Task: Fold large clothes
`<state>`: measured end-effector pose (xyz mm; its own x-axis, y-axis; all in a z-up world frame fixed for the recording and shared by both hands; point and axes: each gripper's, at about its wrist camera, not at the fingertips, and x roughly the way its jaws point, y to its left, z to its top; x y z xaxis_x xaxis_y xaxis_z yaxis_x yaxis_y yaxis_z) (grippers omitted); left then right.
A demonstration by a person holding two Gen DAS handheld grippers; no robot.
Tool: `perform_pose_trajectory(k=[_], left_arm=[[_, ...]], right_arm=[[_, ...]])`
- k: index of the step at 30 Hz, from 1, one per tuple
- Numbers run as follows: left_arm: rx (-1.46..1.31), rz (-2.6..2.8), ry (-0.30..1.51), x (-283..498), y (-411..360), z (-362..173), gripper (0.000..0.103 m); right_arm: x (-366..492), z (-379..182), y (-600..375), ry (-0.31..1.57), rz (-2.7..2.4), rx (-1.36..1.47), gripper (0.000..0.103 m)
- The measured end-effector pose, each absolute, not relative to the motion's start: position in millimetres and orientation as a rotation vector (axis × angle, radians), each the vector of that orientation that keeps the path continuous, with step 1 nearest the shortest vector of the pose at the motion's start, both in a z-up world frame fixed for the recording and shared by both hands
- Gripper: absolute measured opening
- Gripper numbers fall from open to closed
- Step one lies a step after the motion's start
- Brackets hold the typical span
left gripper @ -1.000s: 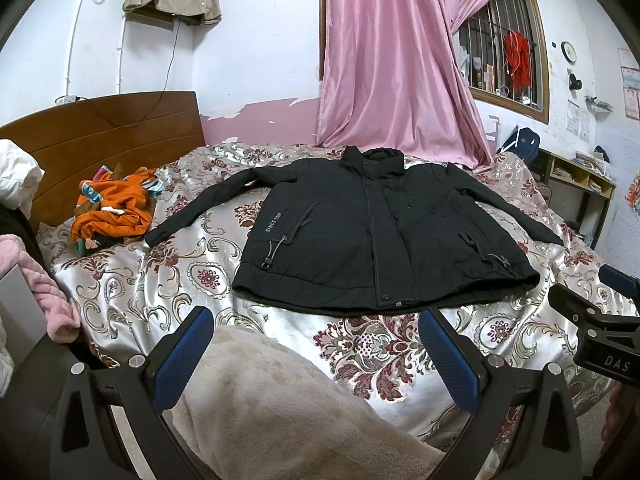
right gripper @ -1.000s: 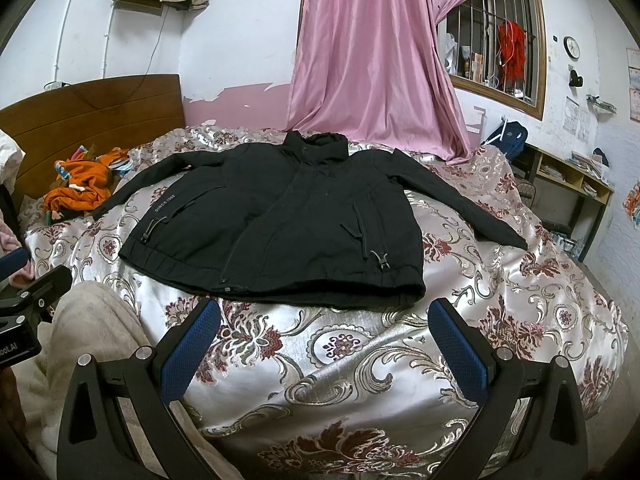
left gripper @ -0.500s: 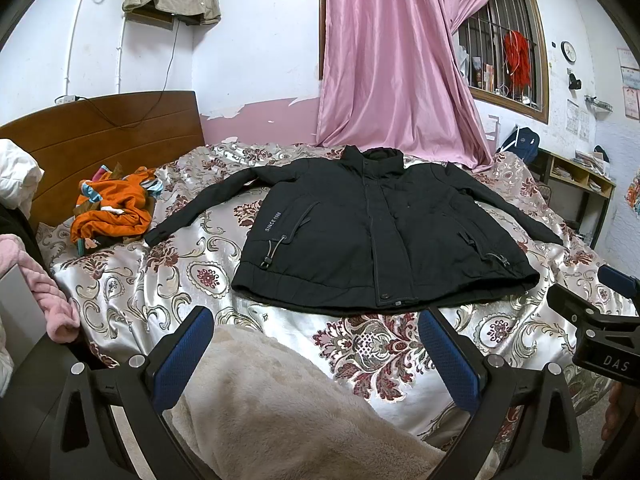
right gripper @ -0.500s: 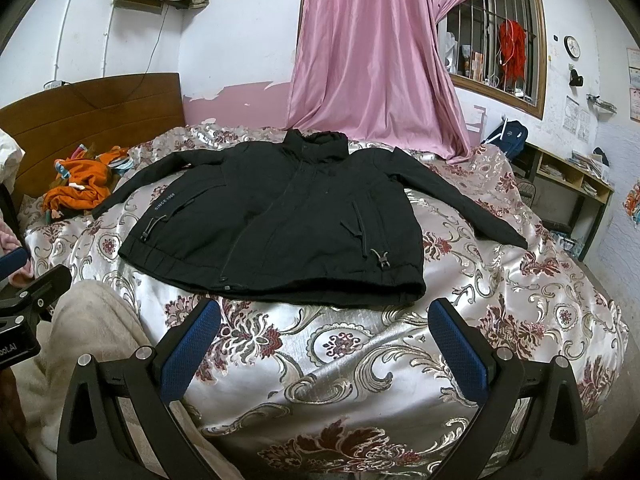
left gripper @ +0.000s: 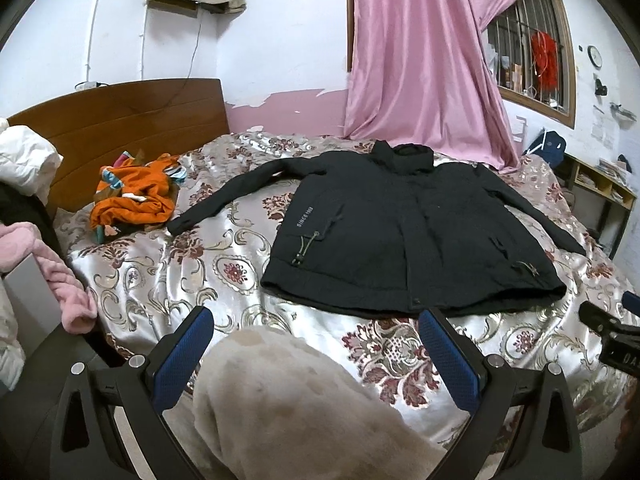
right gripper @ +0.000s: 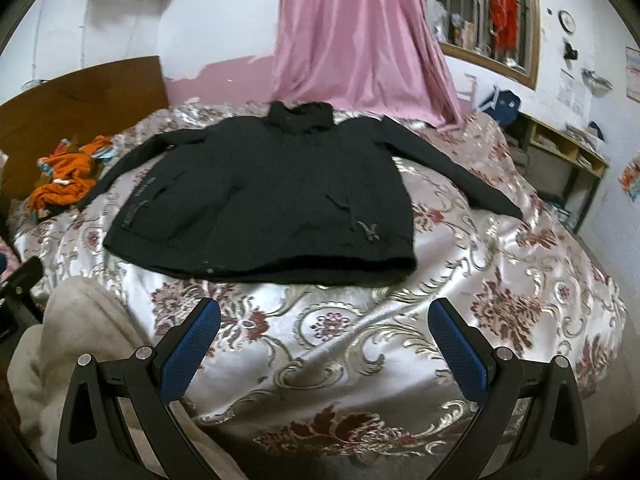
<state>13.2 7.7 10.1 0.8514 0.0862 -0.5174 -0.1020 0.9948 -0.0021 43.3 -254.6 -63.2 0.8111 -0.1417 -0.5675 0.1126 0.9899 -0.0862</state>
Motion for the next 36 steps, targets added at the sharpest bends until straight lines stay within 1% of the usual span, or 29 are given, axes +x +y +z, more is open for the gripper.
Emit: perform_pose_trajectory(k=[11,17,23,28,32,36], left_arm=[[-0.01,0.073,0.501,40.6,2.7,34.9,0.103],[-0.019,0.035,0.515,78.3,-11.0,55.8,0.103],[-0.053,-0.037,0.536,137.6,-38.4,94.7,0.103],[-0.049,-0.087,0.56,213.6,-89.6,116.6,0.103],[-0.058,-0.163,0.599,268.4,-133.0,105.9,0.103],[-0.089,-0.25,0.643,329.9,-183.2,79.7,0.103]], right_arm=[[49.0,-19.1,-267.8,0.511,-0.232,-0.057,0.102],[61.4,-2.1,-284.0,0.455,-0.222,-0.046,0.102],[79.3,8.2,-327.3,0.374,-0.25,-0.017,0.102],[112.1,2.9,-388.3,0.343,-0.309,0.06,0.102],[156.5,-15.1,-445.7,0.382,-0.352,0.162,0.102],[209.7,-41.2,-497.3,0.468,-0.347,0.231,0.102]])
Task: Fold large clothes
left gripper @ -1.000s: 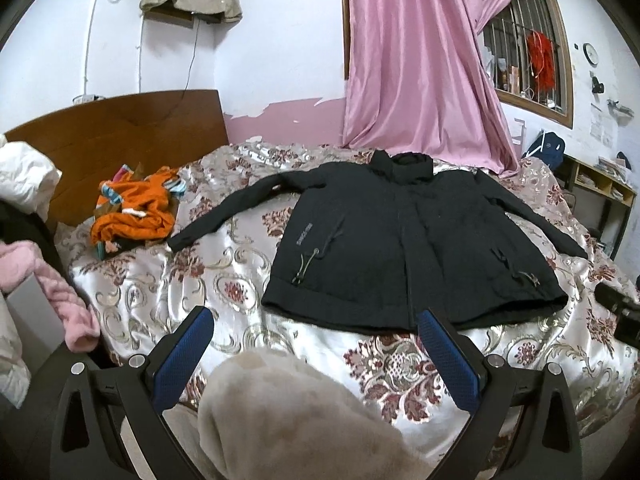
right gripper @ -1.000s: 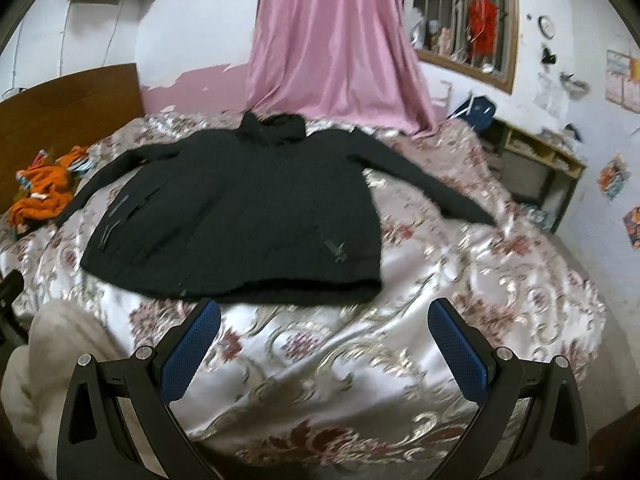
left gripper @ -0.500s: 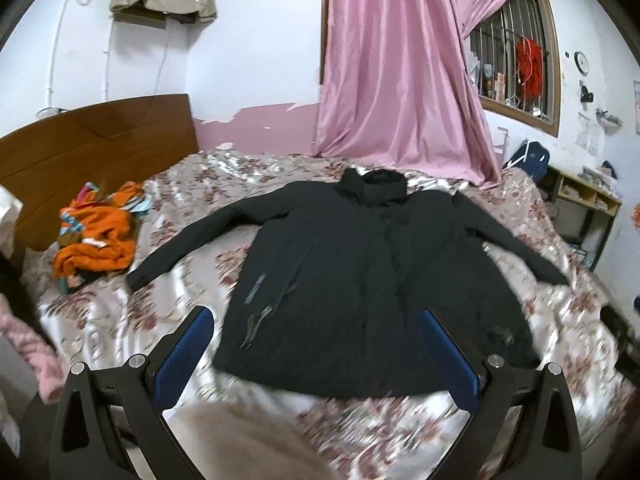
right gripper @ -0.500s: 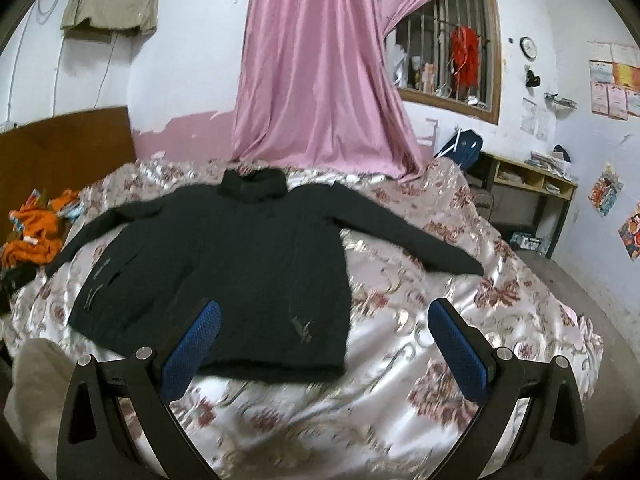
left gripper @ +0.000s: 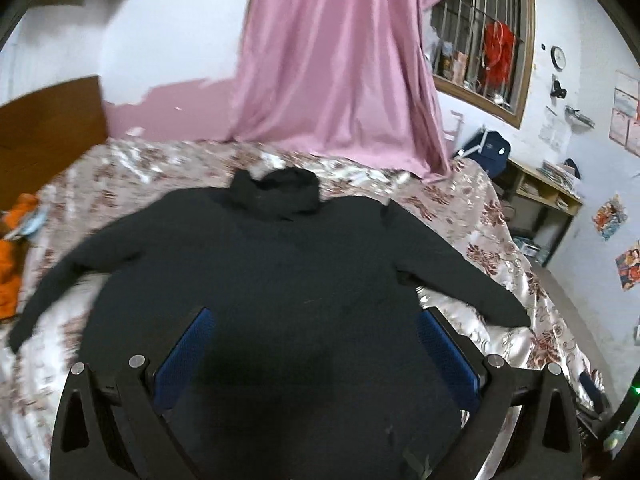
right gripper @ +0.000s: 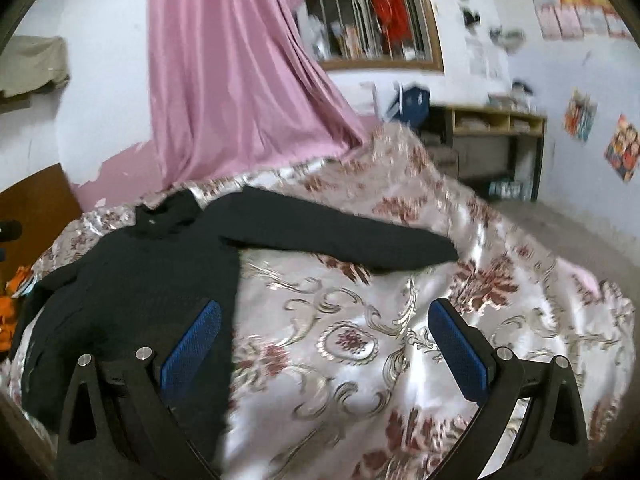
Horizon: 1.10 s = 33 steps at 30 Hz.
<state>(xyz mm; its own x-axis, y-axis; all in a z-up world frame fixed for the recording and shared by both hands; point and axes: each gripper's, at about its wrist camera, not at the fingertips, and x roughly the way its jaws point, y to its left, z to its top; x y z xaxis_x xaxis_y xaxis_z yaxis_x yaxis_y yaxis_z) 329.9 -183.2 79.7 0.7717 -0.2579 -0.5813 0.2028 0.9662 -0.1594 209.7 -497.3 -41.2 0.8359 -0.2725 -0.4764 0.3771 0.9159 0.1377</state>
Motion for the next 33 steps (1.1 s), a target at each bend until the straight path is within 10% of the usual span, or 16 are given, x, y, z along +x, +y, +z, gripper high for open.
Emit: perform_pose_trajectory(k=[22,27,33], left_arm=[[-0.184,-0.462,0.927,523.3,-303.0,-119.2,0.103],[-0.2,-0.473,0.923,528.2,-300.5,-130.6,0.103],[-0.338,-0.537,0.884,529.0,-280.6,-128.1,0.103]], right_arm=[[420.4,-182.6,-698.2,0.6,-0.399,0.956,0.1],[429.7,-215.0,-714.4,0.506,-0.533,1.214,0.024],[446.7,-151.9,-688.7,0.433,-0.57,1.02,0.009]])
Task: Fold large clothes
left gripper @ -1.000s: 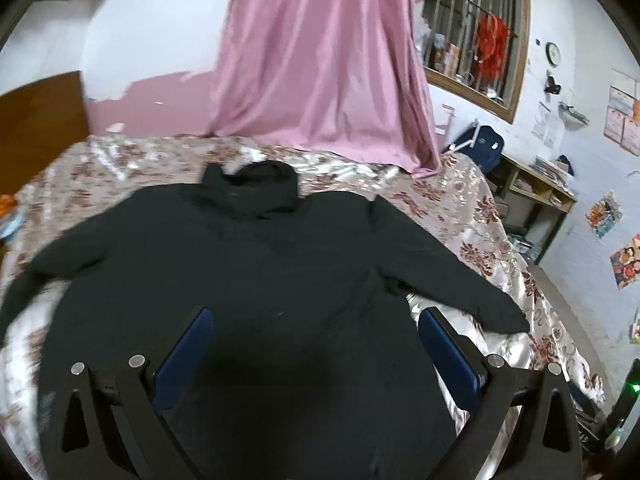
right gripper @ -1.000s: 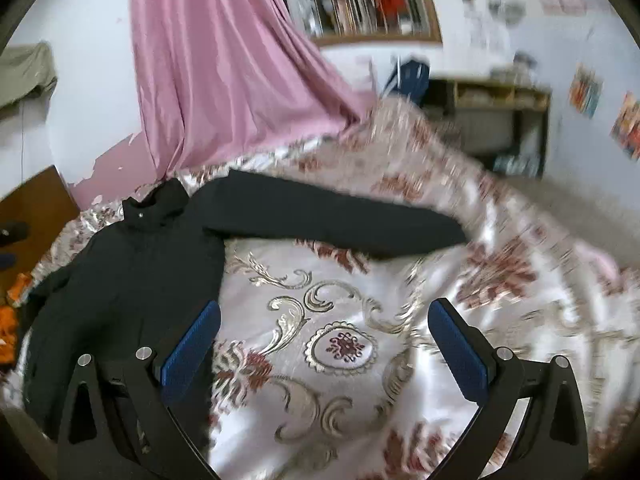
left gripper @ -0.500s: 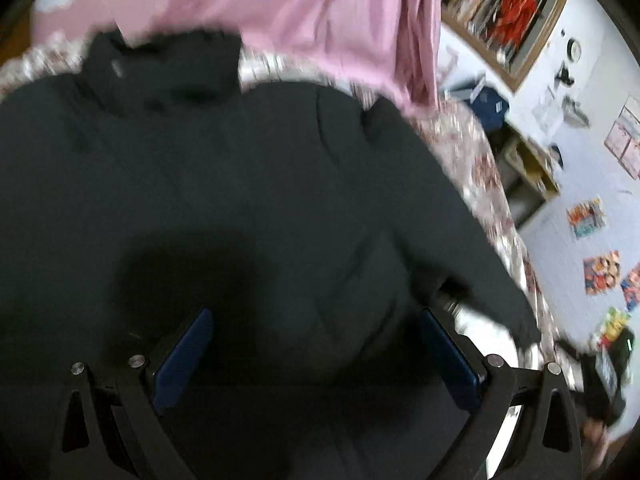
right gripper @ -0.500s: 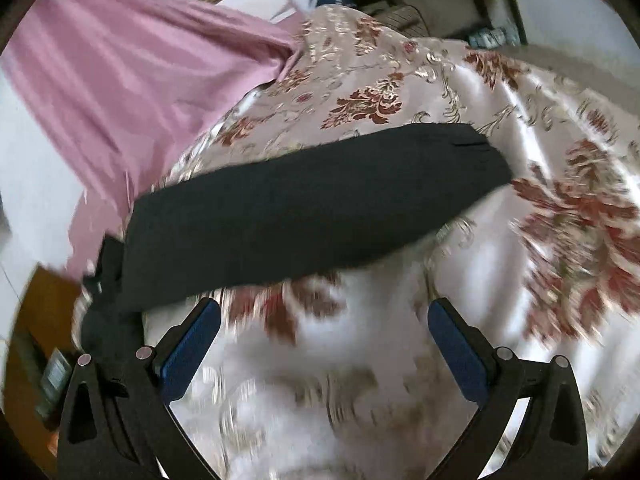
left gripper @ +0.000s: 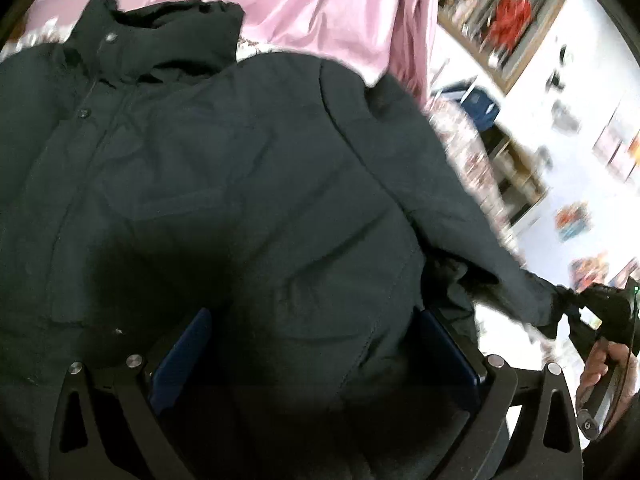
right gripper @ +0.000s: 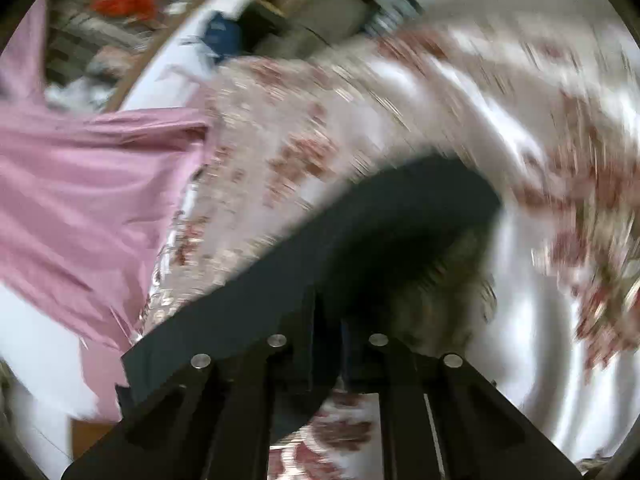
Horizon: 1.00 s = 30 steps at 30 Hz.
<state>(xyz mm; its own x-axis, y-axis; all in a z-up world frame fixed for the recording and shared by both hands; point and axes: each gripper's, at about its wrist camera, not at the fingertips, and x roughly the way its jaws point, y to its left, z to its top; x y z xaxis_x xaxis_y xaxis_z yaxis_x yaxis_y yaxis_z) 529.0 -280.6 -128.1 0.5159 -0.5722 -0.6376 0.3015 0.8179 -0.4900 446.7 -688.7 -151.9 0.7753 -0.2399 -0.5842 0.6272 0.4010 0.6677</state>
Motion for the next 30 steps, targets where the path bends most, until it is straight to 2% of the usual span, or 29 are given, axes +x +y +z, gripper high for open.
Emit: perform_pose_trajectory(k=[4,8,14,21,25,28,30], left_arm=[[-0.571,-0.574,0.852,533.4,-236.7,-122.4,0.103],[-0.599,-0.527,0.783,534.1,-191.9,-97.2,0.103],[-0.584,-0.331,0.655,525.9,-89.9,-60.3,0.103],[-0.87,-0.206,0.558,524.1,14.9,-74.7,0.103],[-1.027,-0.312,0.497,531.7,31.7,-87.9,0.103],[-0.987,-0.325,0.53,546.3,19.8,-93.1,0.103],[-0.937,-0.337,0.562,554.0,12.8,-92.2,0.103]], right_arm=[[464.2,-67.0,-649.5,0.363,-0.511,0.78,0.008],[497.0,23.4,-565.2,0.294,-0.401,0.424,0.008],[562.5,81.2,-418.9,0.288,-0.183,0.019,0.008],[612.9,45.2,-253.1,0.377,0.079,-0.22,0.008],[623.8,-5.9,-190.5,0.547,0.207,-0.29,0.01],[620.0,-63.1,-165.0,0.781,0.317,-0.333,0.031],[613.7,-90.6,-168.1,0.844,0.336,-0.346,0.053]])
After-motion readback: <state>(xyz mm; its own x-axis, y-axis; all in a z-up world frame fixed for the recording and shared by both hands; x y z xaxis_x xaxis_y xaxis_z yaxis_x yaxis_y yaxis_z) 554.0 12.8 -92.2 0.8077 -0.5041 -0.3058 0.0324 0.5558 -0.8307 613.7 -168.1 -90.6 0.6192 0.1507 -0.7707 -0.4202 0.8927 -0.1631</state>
